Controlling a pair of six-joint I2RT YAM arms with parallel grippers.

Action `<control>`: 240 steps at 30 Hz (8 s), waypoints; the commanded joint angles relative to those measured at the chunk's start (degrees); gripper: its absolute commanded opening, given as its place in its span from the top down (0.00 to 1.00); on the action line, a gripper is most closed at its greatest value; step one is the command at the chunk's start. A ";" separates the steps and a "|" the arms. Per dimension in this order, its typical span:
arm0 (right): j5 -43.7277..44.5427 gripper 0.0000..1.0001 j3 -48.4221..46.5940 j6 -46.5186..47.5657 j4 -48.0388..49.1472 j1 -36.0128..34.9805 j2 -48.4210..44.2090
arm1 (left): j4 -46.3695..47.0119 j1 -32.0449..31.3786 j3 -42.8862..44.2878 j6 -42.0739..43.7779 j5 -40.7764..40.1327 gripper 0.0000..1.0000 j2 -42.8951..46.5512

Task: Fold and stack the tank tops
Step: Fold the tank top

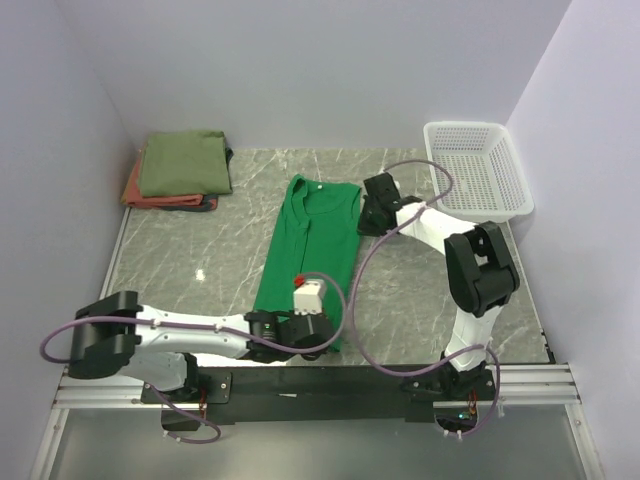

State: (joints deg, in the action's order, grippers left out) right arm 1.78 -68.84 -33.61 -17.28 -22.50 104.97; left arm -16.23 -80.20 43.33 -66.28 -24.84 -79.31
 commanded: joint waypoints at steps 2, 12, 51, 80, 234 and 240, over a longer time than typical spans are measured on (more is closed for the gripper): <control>3.14 1.00 -7.44 -0.49 -1.44 -4.55 2.43 | -3.63 0.49 -3.59 -8.33 -3.89 0.99 6.88; 5.25 1.00 -25.09 -1.02 -8.11 -11.59 15.35 | -10.75 2.16 -8.87 -14.75 -4.17 1.00 13.65; 3.14 0.54 -31.09 1.00 -7.07 -14.94 17.20 | -19.09 3.91 -7.22 -13.00 -2.14 0.68 16.29; -1.25 0.56 -29.94 -1.46 -4.52 3.34 17.19 | -1.18 19.56 3.08 9.94 13.15 0.96 -1.72; -4.15 0.80 -63.08 -2.17 -20.51 5.18 43.47 | -1.78 25.35 10.27 17.59 24.40 0.96 -3.66; -5.99 0.70 -67.21 -0.67 -18.49 7.03 45.67 | -3.54 33.17 18.71 19.52 26.24 0.90 -6.29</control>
State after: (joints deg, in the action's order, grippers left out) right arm -4.05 -132.90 -36.29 -34.63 -17.47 148.11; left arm -18.96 -50.89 57.12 -48.97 0.10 -84.73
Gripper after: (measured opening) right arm 0.293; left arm 0.094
